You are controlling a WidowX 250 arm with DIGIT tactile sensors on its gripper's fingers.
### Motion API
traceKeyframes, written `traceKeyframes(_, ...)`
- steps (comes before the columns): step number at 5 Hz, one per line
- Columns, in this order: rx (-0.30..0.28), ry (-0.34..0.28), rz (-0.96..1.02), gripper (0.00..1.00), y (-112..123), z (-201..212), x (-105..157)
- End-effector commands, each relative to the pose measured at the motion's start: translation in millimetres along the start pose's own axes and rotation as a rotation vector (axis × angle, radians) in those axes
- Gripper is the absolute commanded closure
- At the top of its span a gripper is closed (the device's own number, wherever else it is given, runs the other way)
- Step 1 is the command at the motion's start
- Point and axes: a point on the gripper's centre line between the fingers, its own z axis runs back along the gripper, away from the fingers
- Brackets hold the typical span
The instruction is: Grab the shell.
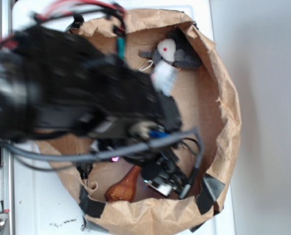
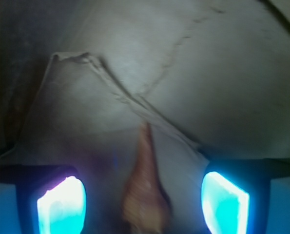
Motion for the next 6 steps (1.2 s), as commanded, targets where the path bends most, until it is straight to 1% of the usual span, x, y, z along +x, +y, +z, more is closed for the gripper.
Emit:
traceKeyframes(1, -0.019, 0.018, -0.117, 0.00, 1.5, -6.5, -24.5)
traceKeyframes(2, -0.018, 0.025, -0.150, 0.00, 10.4, -4.2, -39.8)
traceKeyframes(3, -0.032, -0.001, -0.142, 0.00, 16.5, -9.9, -48.7)
traceKeyframes(4, -0.060, 0.024, -0.132, 0.00, 13.5, -23.9, -52.1)
traceKeyframes(5, -0.058, 0.038, -0.120, 0.00, 8.4, -33.7, -53.1)
traceKeyframes(6, -0.014, 0.029, -0.128, 0.00, 5.7, -48.4, -53.5)
